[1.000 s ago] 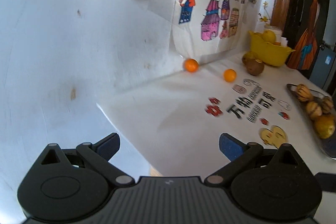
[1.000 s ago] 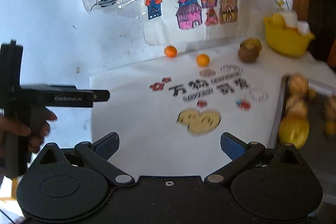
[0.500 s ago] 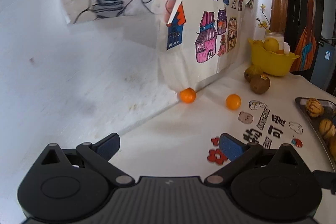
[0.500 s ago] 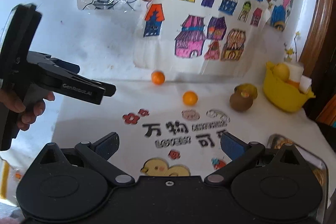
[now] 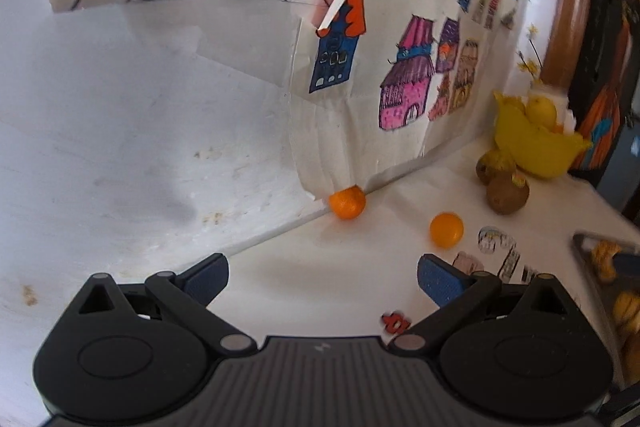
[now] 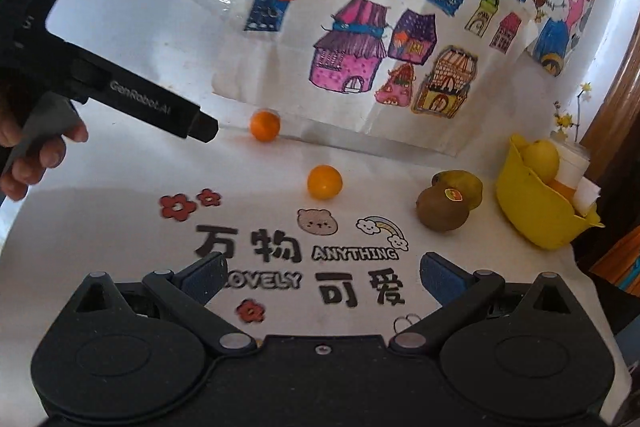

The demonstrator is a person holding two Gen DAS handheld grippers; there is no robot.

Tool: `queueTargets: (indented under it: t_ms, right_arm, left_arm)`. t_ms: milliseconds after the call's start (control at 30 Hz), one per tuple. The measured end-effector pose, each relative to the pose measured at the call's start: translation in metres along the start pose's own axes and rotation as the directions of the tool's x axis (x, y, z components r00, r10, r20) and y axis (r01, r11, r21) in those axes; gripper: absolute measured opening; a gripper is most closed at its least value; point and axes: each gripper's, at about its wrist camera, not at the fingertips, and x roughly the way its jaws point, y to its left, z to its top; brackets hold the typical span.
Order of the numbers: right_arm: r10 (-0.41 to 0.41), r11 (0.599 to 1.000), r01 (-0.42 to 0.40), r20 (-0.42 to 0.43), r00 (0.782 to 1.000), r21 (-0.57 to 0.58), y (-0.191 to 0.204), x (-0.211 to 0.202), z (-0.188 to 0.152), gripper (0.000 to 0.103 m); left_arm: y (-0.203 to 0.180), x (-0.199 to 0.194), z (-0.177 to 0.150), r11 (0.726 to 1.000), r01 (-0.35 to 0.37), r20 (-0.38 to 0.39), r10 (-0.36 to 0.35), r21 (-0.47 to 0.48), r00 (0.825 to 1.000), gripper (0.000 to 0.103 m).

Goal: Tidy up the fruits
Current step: 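Grasp a small orange with the left tool while the right tool grasps another orange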

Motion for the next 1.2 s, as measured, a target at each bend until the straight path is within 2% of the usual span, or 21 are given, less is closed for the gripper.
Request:
queueTargets:
  t_ms: [100, 200, 333, 567, 800, 1100, 1200]
  right_arm:
    - [0.037, 0.999, -0.037, -0.007, 0.999, 0.002, -0.009, 0.017, 0.005, 0.099]
    - [0.078, 0.997, -0.078, -0.014, 0.997, -0.023, -0.017, 0.033, 0.012, 0.096]
    - [0.119, 0.991, -0.121, -0.034, 0.992, -0.055, -0.026, 0.055, 0.024, 0.088]
    - [0.174, 0.985, -0.173, -0.057, 0.983, 0.024, -0.045, 0.094, 0.039, 0.079]
    - [0.213, 0.974, -0.208, -0.057, 0.975, 0.087, -0.054, 0.12, 0.041, 0.065]
    - [0.253, 0.964, -0.248, -0.041, 0.967, 0.094, -0.051, 0.132, 0.035, 0.06]
    - [0.264, 0.961, -0.259, -0.033, 0.964, 0.1, -0.05, 0.137, 0.036, 0.055]
  left_arm:
    - [-0.001, 0.009, 0.004, 0.997, 0.032, 0.007, -0.032, -0.069, 0.999, 0.103]
    - [-0.005, 0.019, 0.007, 0.993, 0.031, 0.018, -0.029, -0.114, 0.999, 0.102]
    - [-0.011, 0.033, 0.013, 0.99, 0.007, 0.019, -0.004, -0.142, 1.0, 0.102]
    - [-0.025, 0.059, 0.019, 0.987, -0.01, 0.009, 0.012, -0.163, 1.0, 0.096]
    - [-0.034, 0.077, 0.021, 0.986, -0.01, 0.001, 0.01, -0.164, 1.0, 0.081]
    - [-0.025, 0.097, 0.023, 0.968, -0.027, -0.01, 0.025, -0.25, 1.0, 0.066]
    - [-0.023, 0.1, 0.024, 0.963, -0.034, -0.012, 0.031, -0.266, 0.999, 0.062]
